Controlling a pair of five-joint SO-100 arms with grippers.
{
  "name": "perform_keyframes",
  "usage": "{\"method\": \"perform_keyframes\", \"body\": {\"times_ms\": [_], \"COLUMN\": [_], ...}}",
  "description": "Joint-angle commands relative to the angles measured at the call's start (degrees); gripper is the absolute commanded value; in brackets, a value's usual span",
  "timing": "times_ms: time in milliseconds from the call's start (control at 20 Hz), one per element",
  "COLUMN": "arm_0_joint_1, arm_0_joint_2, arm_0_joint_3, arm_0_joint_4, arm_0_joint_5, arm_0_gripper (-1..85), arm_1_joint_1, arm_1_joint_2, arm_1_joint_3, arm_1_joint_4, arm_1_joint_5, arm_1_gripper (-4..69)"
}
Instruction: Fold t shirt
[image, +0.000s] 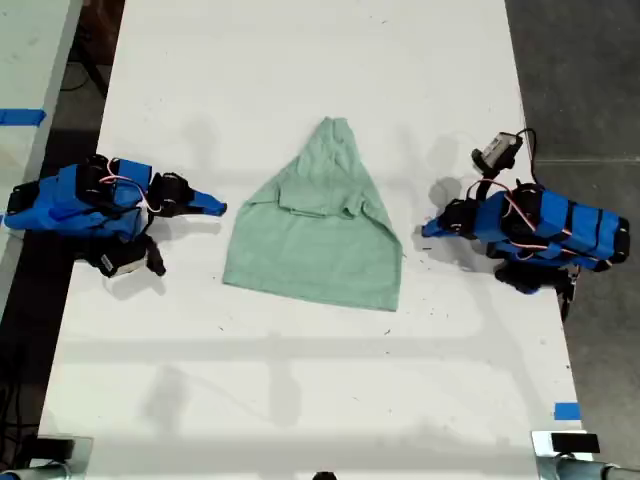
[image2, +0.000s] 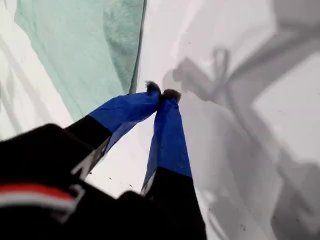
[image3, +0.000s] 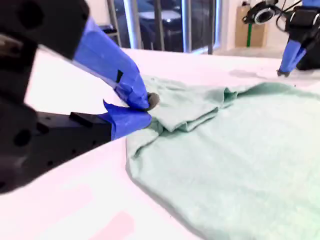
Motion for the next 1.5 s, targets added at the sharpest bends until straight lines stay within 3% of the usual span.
{"method": "perform_keyframes", "body": {"times_ms": [0,150,250,1450], "arm_0_joint_1": [-0.44,-1.32,-1.76,-0.18], "arm_0_joint_2": [0.53,0.53,0.53,0.53], "arm_0_joint_3": [0.62,0.62,0.62,0.97], "arm_0_joint_4": [0.79,1.58,1.67,0.88], "arm_0_joint_5": [-1.58,-2.2,-2.02,-1.76], "arm_0_gripper": [-0.1,-0.1,-0.1,-0.1], "arm_1_joint_1": [-0.18,0.26,0.09,-0.26], "arm_1_joint_2": [0.79,0.79,0.79,0.79], "arm_1_joint_3": [2.99,3.08,3.08,3.08], "arm_1_joint_4": [-1.23,-0.88,-0.7,-0.53], "arm_1_joint_5": [-0.79,0.35,0.35,1.05], "arm_1_gripper": [2.0,5.3,1.9,1.9]}}
